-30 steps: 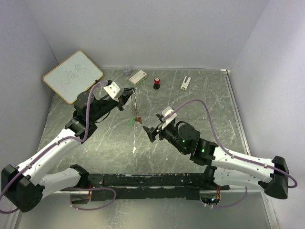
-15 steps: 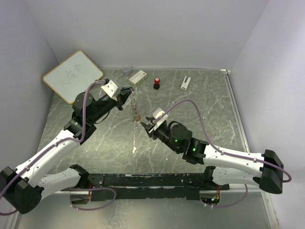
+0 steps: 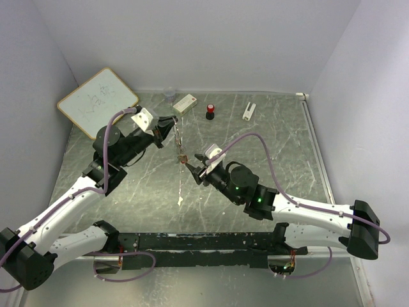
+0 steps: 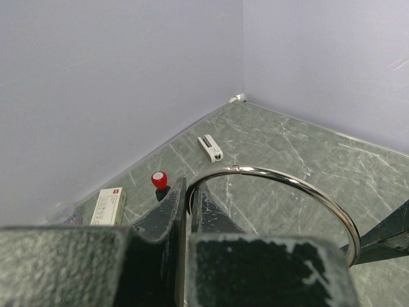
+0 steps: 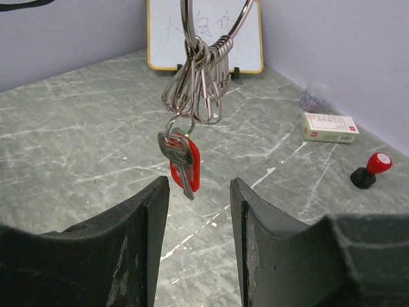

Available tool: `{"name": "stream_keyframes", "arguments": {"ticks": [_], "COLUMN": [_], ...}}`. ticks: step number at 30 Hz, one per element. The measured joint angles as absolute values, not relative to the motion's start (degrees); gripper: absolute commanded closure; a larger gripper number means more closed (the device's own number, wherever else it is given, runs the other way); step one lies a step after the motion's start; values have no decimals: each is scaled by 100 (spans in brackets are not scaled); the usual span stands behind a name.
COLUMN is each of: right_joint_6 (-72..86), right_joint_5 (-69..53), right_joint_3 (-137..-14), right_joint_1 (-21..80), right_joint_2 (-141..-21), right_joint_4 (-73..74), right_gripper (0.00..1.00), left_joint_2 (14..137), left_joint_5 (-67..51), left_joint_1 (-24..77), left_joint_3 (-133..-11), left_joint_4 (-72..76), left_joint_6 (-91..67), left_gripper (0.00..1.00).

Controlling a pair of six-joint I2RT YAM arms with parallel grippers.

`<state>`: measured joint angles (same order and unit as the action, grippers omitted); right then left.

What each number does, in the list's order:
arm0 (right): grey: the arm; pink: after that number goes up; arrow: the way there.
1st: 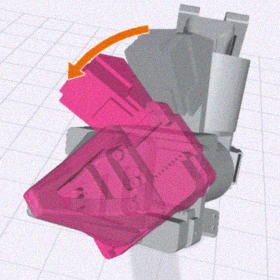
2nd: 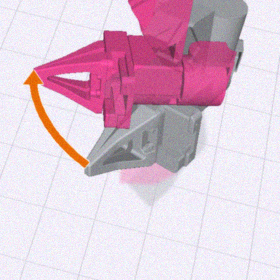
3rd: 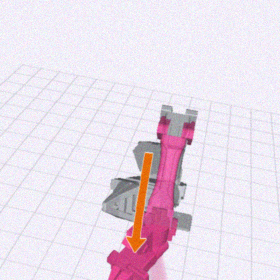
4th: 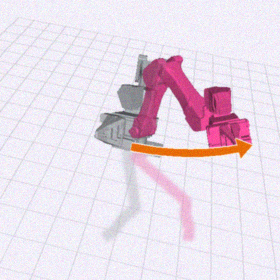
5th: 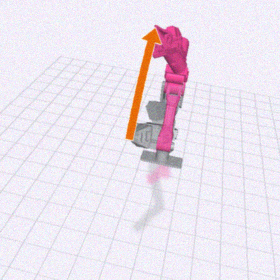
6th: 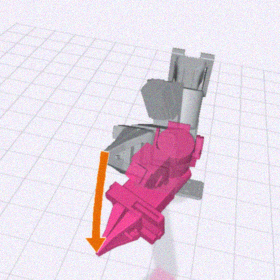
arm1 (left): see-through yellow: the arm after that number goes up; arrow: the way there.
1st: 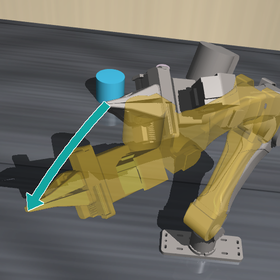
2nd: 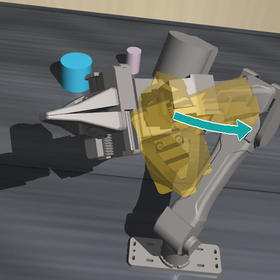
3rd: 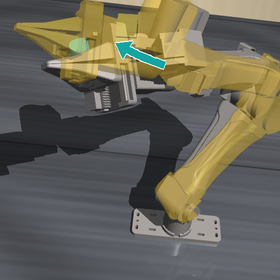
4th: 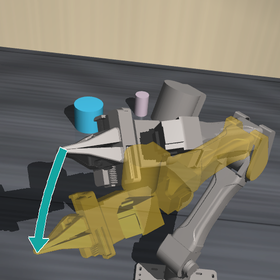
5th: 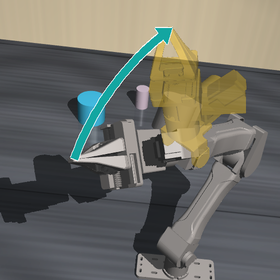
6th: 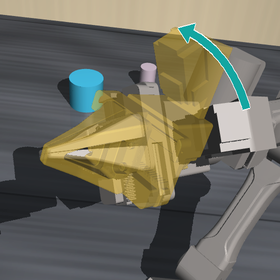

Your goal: Remove the keys from the keyring

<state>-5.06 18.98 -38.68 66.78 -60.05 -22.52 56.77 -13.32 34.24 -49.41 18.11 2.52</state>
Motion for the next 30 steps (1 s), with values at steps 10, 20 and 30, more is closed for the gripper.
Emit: {"name": "stream_keyframes", "arguments": {"ticks": [10, 20, 30], "right_joint_6": [-521, -572, -655], "right_joint_5": [1732, 1730, 1741], "right_joint_3": [-3940, -4016, -4049], "right_joint_1": [6683, 6683, 6683], "right_joint_2": [-6171, -6346, -6547], "right_joint_4": [-2405, -2580, -2720], "right_gripper": [56, 58, 65], "left_joint_2": [5677, 5677, 5677], "left_joint_5": [-1387, -1420, -1424], "left_joint_1": [3424, 3426, 3428], "left_joint_3": [-4930, -4917, -4893], "left_joint_4": [1848, 1885, 1922], "left_joint_6": [180, 143, 106], "left_gripper": [93, 93, 93]}}
